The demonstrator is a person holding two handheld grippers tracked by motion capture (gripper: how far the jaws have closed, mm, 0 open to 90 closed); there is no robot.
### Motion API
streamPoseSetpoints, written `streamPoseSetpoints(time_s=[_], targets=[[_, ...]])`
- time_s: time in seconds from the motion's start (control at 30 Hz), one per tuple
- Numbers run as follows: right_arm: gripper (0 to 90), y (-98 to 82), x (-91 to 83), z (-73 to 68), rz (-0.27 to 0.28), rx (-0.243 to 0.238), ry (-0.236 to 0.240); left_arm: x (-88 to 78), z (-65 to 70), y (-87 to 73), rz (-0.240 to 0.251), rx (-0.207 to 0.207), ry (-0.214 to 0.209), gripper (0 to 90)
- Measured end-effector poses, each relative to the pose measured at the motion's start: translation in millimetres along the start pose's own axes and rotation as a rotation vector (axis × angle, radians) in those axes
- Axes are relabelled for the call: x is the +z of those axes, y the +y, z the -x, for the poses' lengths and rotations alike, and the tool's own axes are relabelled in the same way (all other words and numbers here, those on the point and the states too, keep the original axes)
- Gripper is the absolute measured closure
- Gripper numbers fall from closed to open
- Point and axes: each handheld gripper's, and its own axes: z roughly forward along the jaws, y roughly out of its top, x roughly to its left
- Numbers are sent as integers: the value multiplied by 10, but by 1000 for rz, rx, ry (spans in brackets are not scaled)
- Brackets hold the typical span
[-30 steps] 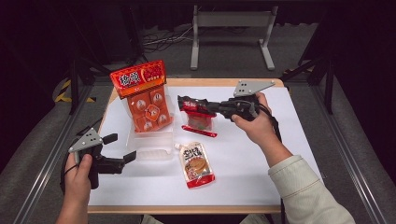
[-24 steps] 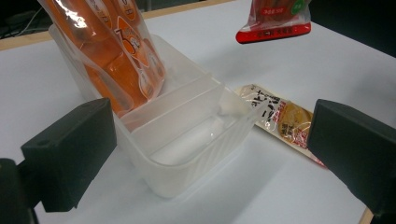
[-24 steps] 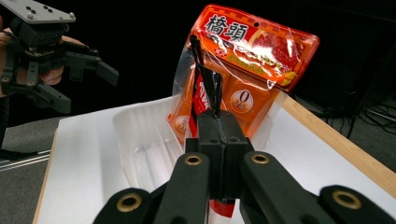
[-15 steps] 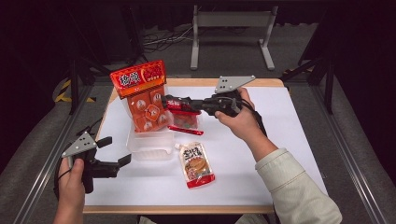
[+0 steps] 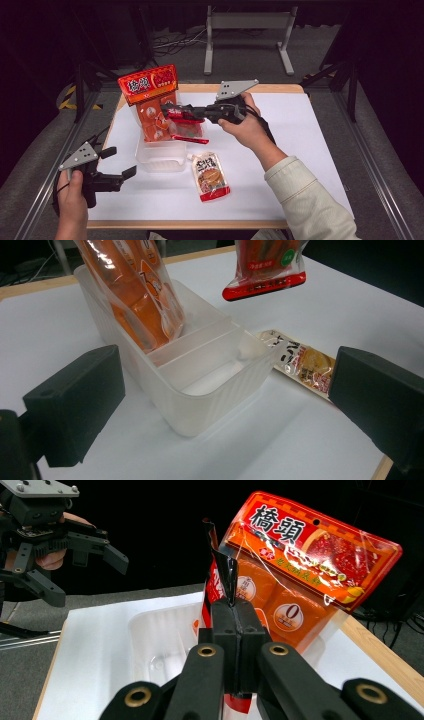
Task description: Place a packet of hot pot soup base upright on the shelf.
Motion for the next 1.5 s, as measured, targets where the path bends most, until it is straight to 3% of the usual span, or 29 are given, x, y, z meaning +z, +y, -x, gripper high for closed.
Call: streamPoseSetpoints(time_s=[0.73,1.5], targets=[[900,42,463,-29,10,-4,45,-79,3,-85,-15,-18,26,25],[900,-15,688,1,13,21,61,-78,-43,-67,0,-23,5,26]])
